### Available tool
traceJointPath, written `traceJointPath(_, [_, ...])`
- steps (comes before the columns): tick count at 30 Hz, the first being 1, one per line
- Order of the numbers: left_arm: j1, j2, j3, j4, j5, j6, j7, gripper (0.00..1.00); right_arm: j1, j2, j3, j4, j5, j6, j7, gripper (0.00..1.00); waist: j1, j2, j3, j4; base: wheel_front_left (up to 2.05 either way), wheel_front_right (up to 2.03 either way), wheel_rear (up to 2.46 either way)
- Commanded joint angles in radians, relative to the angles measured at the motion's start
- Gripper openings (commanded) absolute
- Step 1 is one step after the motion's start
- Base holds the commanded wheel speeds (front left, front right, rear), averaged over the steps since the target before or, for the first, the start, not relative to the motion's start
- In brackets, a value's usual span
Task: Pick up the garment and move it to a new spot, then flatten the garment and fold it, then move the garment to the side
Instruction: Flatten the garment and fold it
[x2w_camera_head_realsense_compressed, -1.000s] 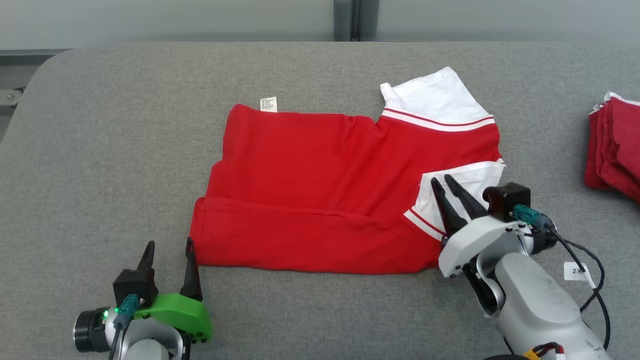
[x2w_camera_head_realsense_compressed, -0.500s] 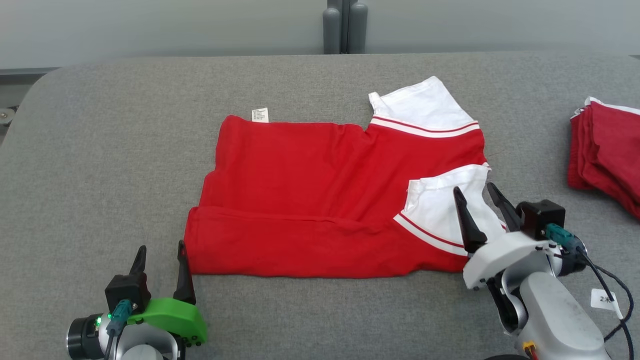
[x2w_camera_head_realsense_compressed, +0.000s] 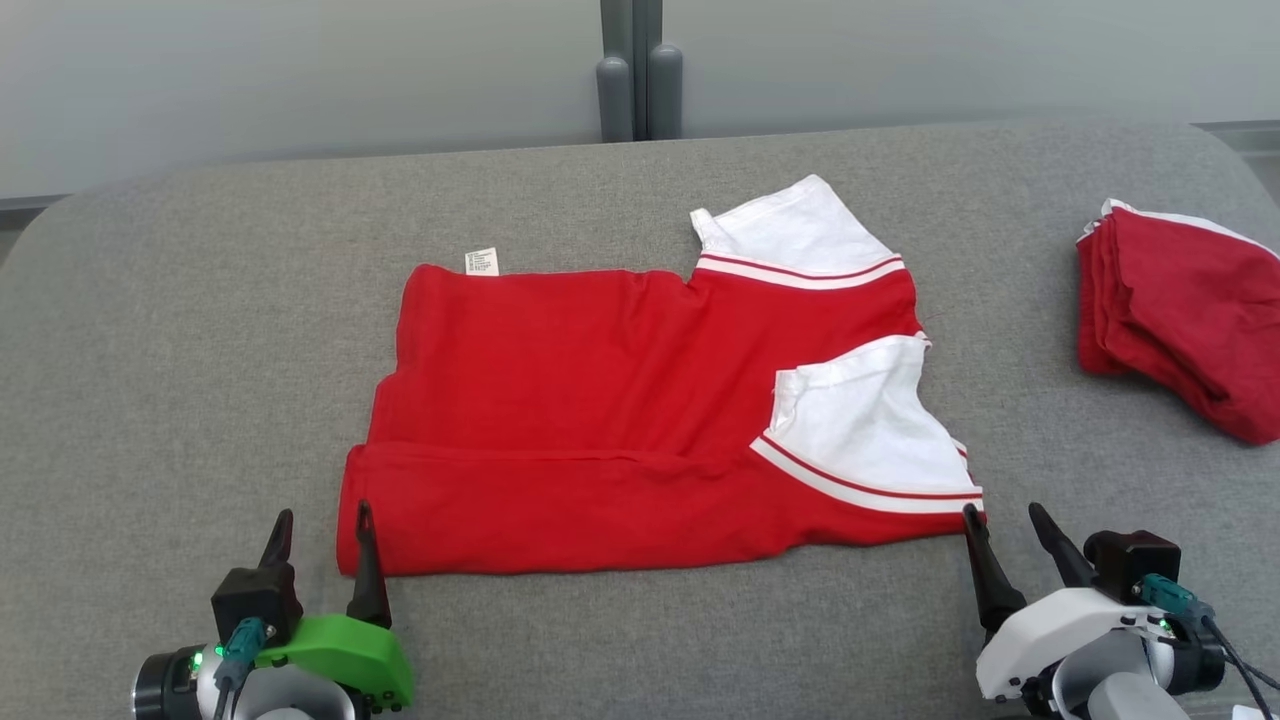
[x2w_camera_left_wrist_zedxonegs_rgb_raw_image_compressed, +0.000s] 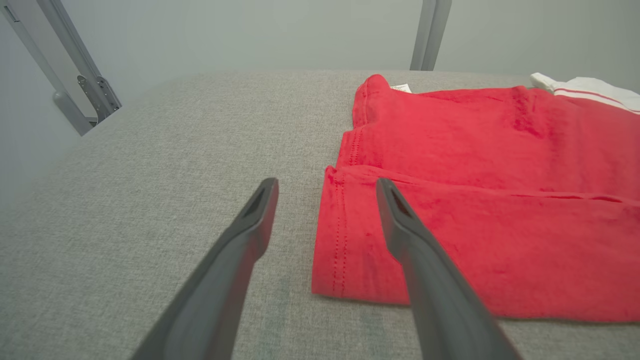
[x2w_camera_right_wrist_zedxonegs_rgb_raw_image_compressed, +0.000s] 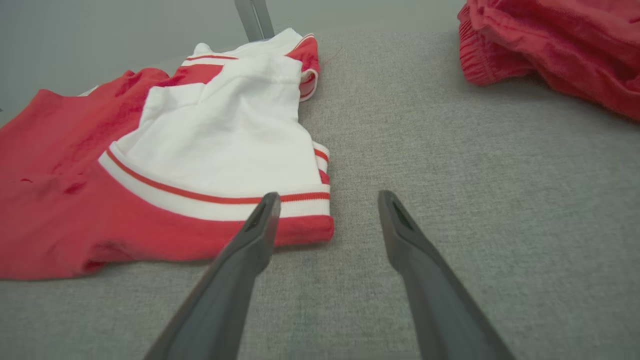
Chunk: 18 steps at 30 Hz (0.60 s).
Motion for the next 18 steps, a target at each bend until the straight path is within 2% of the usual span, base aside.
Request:
traceJointPath(1, [0.008, 0.005, -0.001, 0.0, 0.007, -0.006, 0.0, 1.0, 0.005, 0.001, 0.0, 0.007, -0.001, -0.001, -0.003, 1.0, 0.0, 0.0, -0.001, 0.0, 0.0, 0.0, 0.0])
traceJointPath(14, [-0.009, 0.005, -0.009, 0.005, 0.021, -0.016, 0.0, 1.0, -0.068, 0.018, 0.019, 0.152, 0.036, -0.001, -0.003, 1.0, 0.0, 0.0, 0.022, 0.042, 0.0, 0.0, 0.0])
traceJointPath(15, [-0.01, 0.005, -0.009, 0.006, 0.016, -0.02, 0.0, 1.0, -0.074, 0.015, 0.022, 0.162, 0.031, -0.001, -0.003, 0.96, 0.0, 0.0, 0.024, 0.043, 0.0, 0.0, 0.0])
traceJointPath(17, [-0.013, 0.005, -0.01, 0.008, 0.006, -0.028, 0.0, 1.0, -0.084, 0.011, 0.025, 0.171, 0.031, -0.001, -0.003, 0.37, 0.0, 0.0, 0.03, 0.044, 0.0, 0.0, 0.0])
traceJointPath(18, [-0.015, 0.005, -0.007, 0.008, -0.005, -0.033, 0.0, 1.0, -0.088, 0.01, 0.024, 0.172, 0.035, -0.001, -0.003, 0.31, 0.0, 0.0, 0.034, 0.044, 0.0, 0.0, 0.0])
